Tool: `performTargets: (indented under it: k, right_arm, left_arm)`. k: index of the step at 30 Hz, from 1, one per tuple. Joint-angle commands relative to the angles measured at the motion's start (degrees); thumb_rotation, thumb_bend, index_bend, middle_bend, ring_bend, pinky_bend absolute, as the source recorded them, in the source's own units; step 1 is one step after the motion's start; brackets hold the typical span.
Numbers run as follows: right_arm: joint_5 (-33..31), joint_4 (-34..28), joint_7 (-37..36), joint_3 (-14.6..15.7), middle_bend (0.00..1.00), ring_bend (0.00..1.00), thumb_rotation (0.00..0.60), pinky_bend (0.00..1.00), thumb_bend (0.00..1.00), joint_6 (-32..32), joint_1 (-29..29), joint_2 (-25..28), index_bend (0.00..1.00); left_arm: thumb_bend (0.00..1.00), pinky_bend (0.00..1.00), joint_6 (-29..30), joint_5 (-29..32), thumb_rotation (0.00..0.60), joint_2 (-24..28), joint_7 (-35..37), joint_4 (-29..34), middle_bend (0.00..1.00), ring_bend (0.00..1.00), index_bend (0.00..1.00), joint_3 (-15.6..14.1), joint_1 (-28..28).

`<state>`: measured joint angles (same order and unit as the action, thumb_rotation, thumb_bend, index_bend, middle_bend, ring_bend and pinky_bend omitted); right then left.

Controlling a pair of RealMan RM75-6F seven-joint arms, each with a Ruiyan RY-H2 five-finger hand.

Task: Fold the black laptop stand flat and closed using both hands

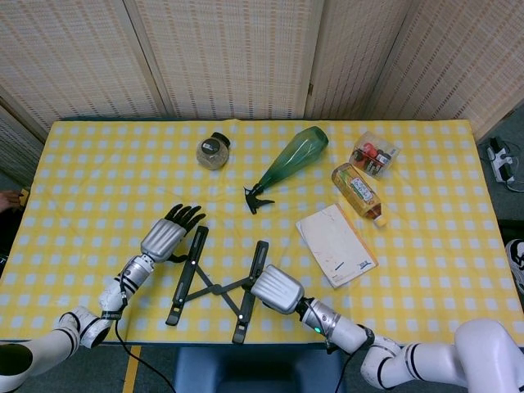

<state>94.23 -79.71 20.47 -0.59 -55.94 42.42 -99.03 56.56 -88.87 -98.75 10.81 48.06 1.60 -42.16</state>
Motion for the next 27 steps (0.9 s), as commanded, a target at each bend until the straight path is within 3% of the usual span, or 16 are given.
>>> performTargets:
  k: [1,27]
  right_arm:
    - [0.8,1.1,0.4,0.6,0.72,0.8,0.6,0.82,0.22,-0.4,0.0,-0.8,0.47]
    - [3.6,12.3,1.5,0.5,0.72,0.8,0.6,0.82,0.2,-2.2,1.6,-8.4,0.47]
  left_arm:
    - [0.19,0.0,0.0,0.3,0.6,0.3,0.5,0.8,0.0,0.0,0.0,0.1,0.1]
    - [0.19,0.0,-2.0,1.7,0.6,1.2,1.3,3.9,0.0,0.0,0.0,-0.2,-0.1]
